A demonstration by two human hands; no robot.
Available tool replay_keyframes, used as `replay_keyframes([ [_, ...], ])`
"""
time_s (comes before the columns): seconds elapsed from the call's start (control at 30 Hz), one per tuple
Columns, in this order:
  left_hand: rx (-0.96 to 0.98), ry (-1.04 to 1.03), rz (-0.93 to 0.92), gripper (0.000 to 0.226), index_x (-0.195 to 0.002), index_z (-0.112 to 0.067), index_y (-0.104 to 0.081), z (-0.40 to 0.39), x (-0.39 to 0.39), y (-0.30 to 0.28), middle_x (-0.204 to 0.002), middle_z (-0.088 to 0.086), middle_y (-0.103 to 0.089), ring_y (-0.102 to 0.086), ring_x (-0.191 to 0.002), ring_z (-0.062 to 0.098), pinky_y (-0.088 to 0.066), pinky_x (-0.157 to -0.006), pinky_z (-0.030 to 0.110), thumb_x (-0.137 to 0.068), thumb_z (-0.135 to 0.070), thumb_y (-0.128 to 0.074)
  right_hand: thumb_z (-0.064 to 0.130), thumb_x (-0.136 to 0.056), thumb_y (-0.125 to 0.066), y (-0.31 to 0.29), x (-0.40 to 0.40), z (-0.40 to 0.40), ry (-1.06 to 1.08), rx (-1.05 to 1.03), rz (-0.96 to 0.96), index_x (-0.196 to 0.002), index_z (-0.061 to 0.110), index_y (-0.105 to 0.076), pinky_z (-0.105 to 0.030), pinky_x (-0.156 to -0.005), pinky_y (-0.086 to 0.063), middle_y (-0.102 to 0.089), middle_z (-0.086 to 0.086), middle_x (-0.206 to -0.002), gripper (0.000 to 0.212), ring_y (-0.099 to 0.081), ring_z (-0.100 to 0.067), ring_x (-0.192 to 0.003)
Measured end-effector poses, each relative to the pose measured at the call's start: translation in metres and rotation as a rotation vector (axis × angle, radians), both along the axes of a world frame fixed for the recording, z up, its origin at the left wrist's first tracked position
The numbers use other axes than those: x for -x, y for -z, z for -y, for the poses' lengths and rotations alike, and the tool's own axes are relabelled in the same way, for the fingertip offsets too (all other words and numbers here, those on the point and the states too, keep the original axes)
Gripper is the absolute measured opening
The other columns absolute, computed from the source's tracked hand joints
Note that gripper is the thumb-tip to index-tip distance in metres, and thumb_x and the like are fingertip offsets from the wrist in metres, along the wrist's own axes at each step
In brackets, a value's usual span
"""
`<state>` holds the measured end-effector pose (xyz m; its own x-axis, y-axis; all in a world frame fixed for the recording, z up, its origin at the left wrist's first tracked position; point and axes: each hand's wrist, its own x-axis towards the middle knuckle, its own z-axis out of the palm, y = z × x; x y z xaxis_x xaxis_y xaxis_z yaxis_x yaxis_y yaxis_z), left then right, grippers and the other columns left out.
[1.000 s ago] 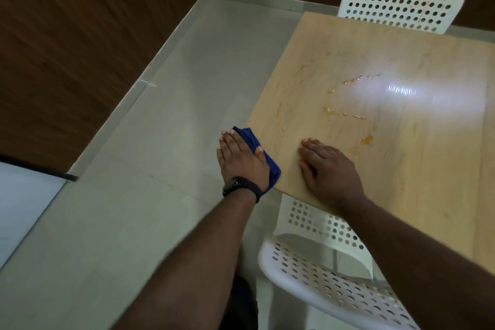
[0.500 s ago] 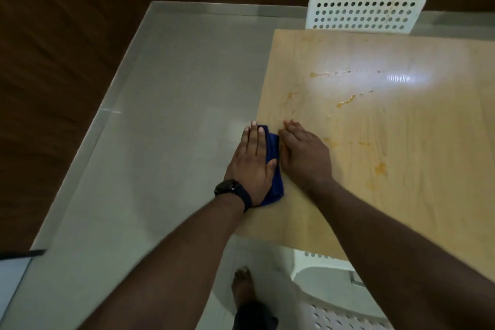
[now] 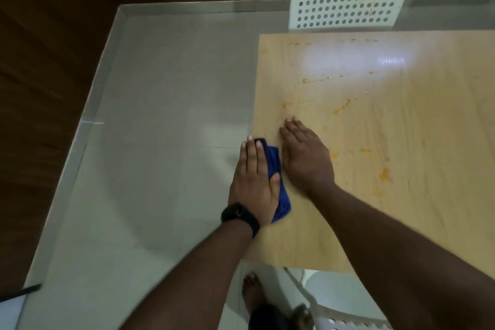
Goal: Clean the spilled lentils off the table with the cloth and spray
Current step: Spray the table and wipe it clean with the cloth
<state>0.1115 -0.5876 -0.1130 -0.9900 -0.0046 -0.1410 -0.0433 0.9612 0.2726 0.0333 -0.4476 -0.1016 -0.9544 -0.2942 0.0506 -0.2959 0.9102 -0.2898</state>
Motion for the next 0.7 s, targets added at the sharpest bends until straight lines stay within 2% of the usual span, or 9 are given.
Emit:
replay_keyframes([
  [0.2,0.021,-0.018,0.001,0.076,-0.164,-0.005,0.01,0.005,0.099,0.0,-0.173,0.012,0.017,0.012,-0.16,0.026,-0.018,-0.129,0.04,-0.108,-0.05,-0.016,0.03,-0.109,-0.033,0.001,0.003,-0.002,-0.005,0.073,0.006,-0.155,0.011,-0.047,-0.035,-0.128,-0.023,-0.045,-0.008,-0.162,0.053,-0.034,-0.019,-0.154],
  [0.3,0.016,-0.066,0.006,0.075,-0.165,-0.01,0.011,-0.001,0.087,-0.005,-0.172,0.008,0.02,0.012,-0.16,0.022,-0.022,-0.128,0.035,-0.108,-0.052,-0.016,0.032,-0.109,-0.031,0.0,0.002,-0.004,-0.001,0.07,0.012,-0.156,0.013,-0.047,-0.032,-0.127,-0.02,-0.045,-0.006,-0.162,0.053,-0.034,-0.018,-0.154],
  [0.43,0.069,-0.193,0.039,0.074,-0.164,-0.018,0.015,-0.02,0.029,-0.01,-0.171,0.016,0.019,0.003,-0.16,0.032,-0.016,-0.129,0.046,-0.108,-0.053,-0.016,0.034,-0.106,-0.028,-0.005,0.004,-0.003,-0.017,0.073,0.025,-0.151,0.01,-0.052,-0.036,-0.126,-0.026,-0.049,-0.009,-0.159,0.056,-0.037,-0.02,-0.152],
  [0.5,0.04,-0.231,0.051,0.073,-0.164,-0.019,0.016,-0.026,0.013,-0.009,-0.172,0.016,0.017,0.0,-0.16,0.034,-0.021,-0.127,0.048,-0.107,-0.053,-0.014,0.033,-0.107,-0.028,-0.006,0.004,-0.004,-0.013,0.076,0.023,-0.151,0.011,-0.052,-0.037,-0.126,-0.028,-0.048,-0.008,-0.159,0.056,-0.037,-0.02,-0.152],
  [0.63,0.033,-0.163,0.028,0.074,-0.164,-0.017,0.016,-0.016,0.031,-0.003,-0.172,0.013,0.019,0.004,-0.16,0.032,-0.024,-0.127,0.045,-0.102,-0.052,-0.003,0.036,-0.105,-0.028,-0.004,0.006,-0.003,-0.01,0.107,0.047,-0.152,0.013,-0.052,-0.035,-0.125,-0.026,-0.048,-0.006,-0.16,0.058,-0.037,-0.018,-0.152],
  [0.7,0.036,-0.108,0.007,0.074,-0.164,-0.015,0.015,-0.011,0.057,-0.002,-0.172,0.012,0.02,0.008,-0.16,0.031,-0.022,-0.128,0.043,-0.102,-0.051,-0.003,0.034,-0.107,-0.035,-0.002,0.008,-0.005,0.021,0.16,0.053,-0.152,0.015,-0.053,-0.034,-0.125,-0.027,-0.05,-0.004,-0.159,0.052,-0.038,-0.016,-0.151],
])
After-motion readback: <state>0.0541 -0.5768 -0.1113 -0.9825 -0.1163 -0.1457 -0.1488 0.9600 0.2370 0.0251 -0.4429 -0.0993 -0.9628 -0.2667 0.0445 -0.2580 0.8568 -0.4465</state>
